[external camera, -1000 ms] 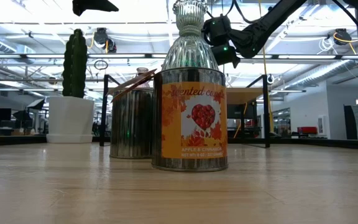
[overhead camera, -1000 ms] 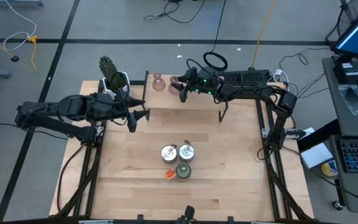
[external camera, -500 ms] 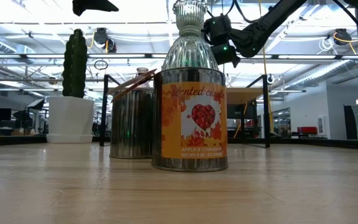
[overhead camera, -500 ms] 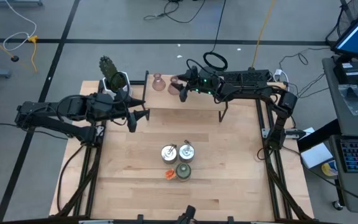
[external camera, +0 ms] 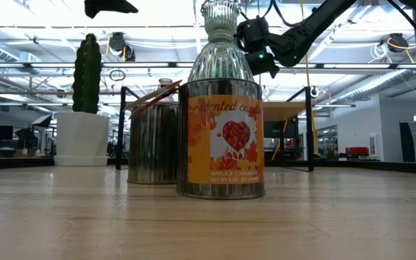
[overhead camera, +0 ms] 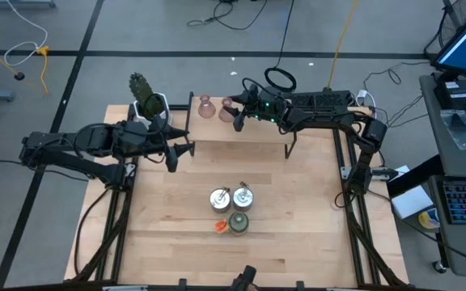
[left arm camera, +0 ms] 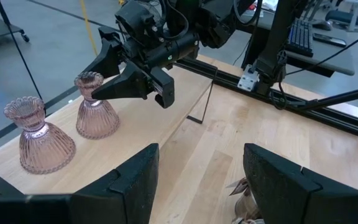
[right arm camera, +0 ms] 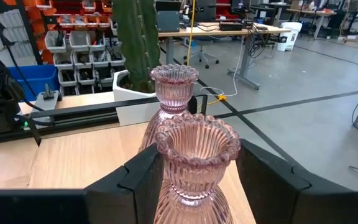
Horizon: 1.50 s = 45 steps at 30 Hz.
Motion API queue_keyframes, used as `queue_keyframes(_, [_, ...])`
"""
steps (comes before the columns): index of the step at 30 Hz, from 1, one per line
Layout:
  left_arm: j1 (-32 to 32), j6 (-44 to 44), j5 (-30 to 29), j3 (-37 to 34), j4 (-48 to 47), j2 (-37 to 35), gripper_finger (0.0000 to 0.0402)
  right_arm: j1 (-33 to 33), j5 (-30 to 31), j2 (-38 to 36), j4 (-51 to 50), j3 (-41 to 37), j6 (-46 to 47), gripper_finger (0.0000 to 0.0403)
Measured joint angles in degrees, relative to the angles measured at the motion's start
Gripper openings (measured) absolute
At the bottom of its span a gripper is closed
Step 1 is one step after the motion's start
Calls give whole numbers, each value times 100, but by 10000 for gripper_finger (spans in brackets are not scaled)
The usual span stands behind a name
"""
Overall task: Pick & Place candle stick holders
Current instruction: Put the pink glass candle holder on the shelf
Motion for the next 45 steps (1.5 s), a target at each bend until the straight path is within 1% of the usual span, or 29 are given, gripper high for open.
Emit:
queue_keyframes(4, [1, 33, 3, 0, -1, 0, 235, -19, 133, 0, 0, 0, -121, 188])
queue_keyframes(32, [0, 111, 118, 2, -1, 0, 235, -6, 131, 7, 216, 0, -93, 188])
queue_keyframes(37, [1, 109, 252, 2, -3, 0, 234, -6, 296, 7, 225, 0, -94, 205])
queue_keyframes(40, [1, 109, 260, 2, -1, 0, 234, -10, 294, 7, 232, 0, -94, 218])
queue_keyframes(45, [0, 155, 257, 2, -1, 0, 235, -13, 292, 7, 224, 0, -138, 221])
